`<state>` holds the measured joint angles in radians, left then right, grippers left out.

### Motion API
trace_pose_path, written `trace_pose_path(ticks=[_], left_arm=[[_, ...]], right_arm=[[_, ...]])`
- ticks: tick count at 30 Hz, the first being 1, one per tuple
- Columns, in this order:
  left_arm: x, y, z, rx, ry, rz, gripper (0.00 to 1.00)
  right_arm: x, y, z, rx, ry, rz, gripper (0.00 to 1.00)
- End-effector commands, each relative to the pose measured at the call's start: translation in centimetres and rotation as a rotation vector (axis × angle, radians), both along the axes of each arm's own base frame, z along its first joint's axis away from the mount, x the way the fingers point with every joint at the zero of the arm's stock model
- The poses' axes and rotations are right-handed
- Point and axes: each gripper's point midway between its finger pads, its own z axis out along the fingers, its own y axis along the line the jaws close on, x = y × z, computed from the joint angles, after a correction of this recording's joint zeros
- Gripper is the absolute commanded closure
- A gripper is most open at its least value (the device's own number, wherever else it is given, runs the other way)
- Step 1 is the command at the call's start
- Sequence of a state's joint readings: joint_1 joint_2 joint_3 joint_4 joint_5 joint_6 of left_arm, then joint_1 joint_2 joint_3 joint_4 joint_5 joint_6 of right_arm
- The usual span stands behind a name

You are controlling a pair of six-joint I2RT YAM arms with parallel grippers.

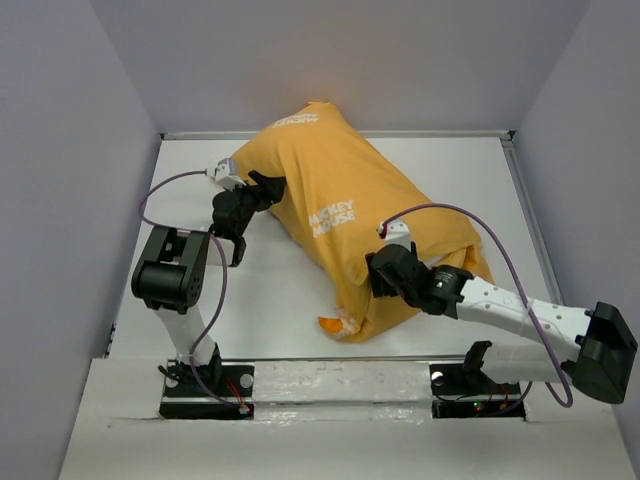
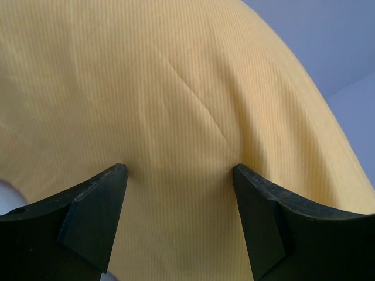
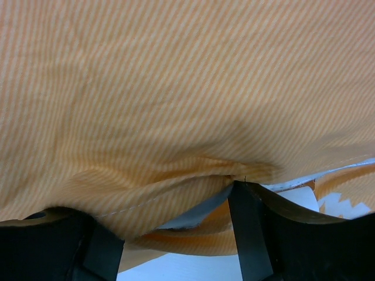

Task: Put the pillow into the pillowcase

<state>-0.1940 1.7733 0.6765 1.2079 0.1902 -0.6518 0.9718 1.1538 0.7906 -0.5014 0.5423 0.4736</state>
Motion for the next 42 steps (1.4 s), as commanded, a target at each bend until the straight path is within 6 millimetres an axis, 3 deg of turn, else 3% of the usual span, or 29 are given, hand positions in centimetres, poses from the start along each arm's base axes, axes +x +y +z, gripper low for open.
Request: trace_pose_path(ticks=[1, 3, 6, 7, 8, 9, 12, 14, 15, 16, 18, 19, 20, 21, 22, 23, 24, 25, 26, 27, 29, 30, 32, 35, 38, 39, 40, 41, 42], left_arm=[[3.5, -0.8, 3.3, -0.03, -0.146, -0.018, 0.17], [4.6, -1.2, 1.7, -0.042, -0.127, -0.025, 0.17], [6.5, -1.8, 1.7, -0.045, -0.148, -0.031, 0.17], [6.9, -1.8, 2.7, -0.056, -0.184, -0.024, 0.24], [7.0, -1.8, 2.8, -0.067, -0.194, -0.021, 0.3], [7.1, -1.7, 3.5, -0.075, -0.218, -0.01, 0.51], [6.9, -0.7, 5.4, -0.065, -0.267, 0.036, 0.99], [6.2, -0.2, 6.3, -0.045, -0.286, 0.053, 0.99], [4.6, 0.6, 7.4, -0.039, -0.306, 0.081, 0.99], [2.7, 1.3, 10.9, -0.065, -0.368, 0.1, 0.99], [-0.9, 2.8, 13.3, -0.111, -0.42, 0.151, 0.99], [-3.5, 3.6, 11.1, -0.098, -0.358, 0.173, 0.99], [-6.8, 4.8, 15.6, -0.131, -0.452, 0.207, 0.99], [-8.6, 5.5, 16.3, -0.131, -0.465, 0.229, 0.99], [-10.0, 6.4, 14.0, -0.095, -0.376, 0.268, 0.99], [-13.9, 7.7, 18.8, -0.104, -0.494, 0.3, 0.99], [-15.7, 8.3, 19.7, -0.096, -0.503, 0.321, 0.99], [-16.6, 9.0, 18.2, -0.054, -0.417, 0.35, 0.99], [-21.1, 10.3, 23.3, -0.088, -0.551, 0.367, 0.99], [-22.7, 10.9, 24.5, -0.064, -0.515, 0.376, 0.99], [-26.5, 11.6, 27.4, -0.049, -0.538, 0.372, 0.99], [-26.5, 10.9, 25.9, 0.019, -0.447, 0.325, 0.99], [-27.9, 10.5, 27.4, 0.061, -0.412, 0.28, 0.99], [-28.8, 10.2, 26.6, 0.116, -0.343, 0.242, 0.99], [-28.8, 10.5, 26.5, 0.154, -0.319, 0.251, 0.99], [-28.4, 10.4, 26.1, 0.17, -0.304, 0.252, 0.99], [-27.6, 10.1, 25.5, 0.187, -0.292, 0.243, 0.99], [-26.7, 9.9, 25.0, 0.196, -0.276, 0.236, 0.99], [-24.8, 9.3, 23.7, 0.213, -0.228, 0.225, 0.99]], right_arm=[[1.1, 1.1, 1.6, 0.099, -0.061, 0.012, 0.28], [0.9, 1.1, 1.4, 0.103, -0.056, 0.018, 0.27], [1.2, 0.3, 1.3, 0.11, -0.063, -0.002, 0.48], [1.5, 0.0, 1.4, 0.117, -0.07, -0.015, 0.75], [1.8, -0.6, 1.6, 0.12, -0.077, -0.034, 0.89], [2.0, -1.0, 1.8, 0.125, -0.089, -0.042, 0.99], [2.0, -1.2, 2.7, 0.141, -0.104, -0.031, 1.0], [2.1, -1.3, 3.3, 0.153, -0.114, -0.021, 1.0], [1.8, -0.9, 4.3, 0.181, -0.119, 0.013, 1.0], [1.5, -0.4, 4.9, 0.204, -0.118, 0.042, 1.0], [0.0, 1.6, 6.4, 0.269, -0.086, 0.181, 1.0], [-0.8, 2.1, 8.4, 0.313, -0.09, 0.232, 1.0], [-1.7, 2.7, 9.5, 0.335, -0.077, 0.297, 1.0], [-2.7, 3.3, 10.5, 0.362, -0.056, 0.354, 1.0], [-5.3, 4.1, 11.1, 0.401, 0.026, 0.468, 1.0], [-6.4, 4.6, 14.1, 0.462, 0.007, 0.534, 1.0], [-7.9, 4.9, 15.3, 0.499, 0.031, 0.593, 1.0], [-10.5, 5.5, 16.9, 0.571, 0.079, 0.706, 1.0], [-12.4, 5.3, 19.7, 0.649, 0.06, 0.78, 1.0], [-15.0, 5.5, 21.9, 0.746, 0.103, 0.882, 1.0], [-16.8, 5.1, 24.8, 0.83, 0.098, 0.939, 1.0], [-18.0, 4.8, 26.7, 0.883, 0.105, 0.973, 1.0], [-18.5, 4.8, 28.5, 0.925, 0.1, 1.003, 1.0], [-17.0, 5.8, 28.7, 0.933, 0.115, 0.947, 1.0], [-12.9, 7.0, 26.2, 1.003, 0.278, 0.845, 1.0], [-11.0, 6.7, 25.4, 1.071, 0.347, 0.792, 1.0], [-6.8, 4.9, 25.5, 1.14, 0.284, 0.833, 1.0], [-4.2, 3.7, 21.0, 1.199, 0.419, 0.711, 1.0], [-1.9, 2.6, 19.5, 1.241, 0.456, 0.63, 1.0]])
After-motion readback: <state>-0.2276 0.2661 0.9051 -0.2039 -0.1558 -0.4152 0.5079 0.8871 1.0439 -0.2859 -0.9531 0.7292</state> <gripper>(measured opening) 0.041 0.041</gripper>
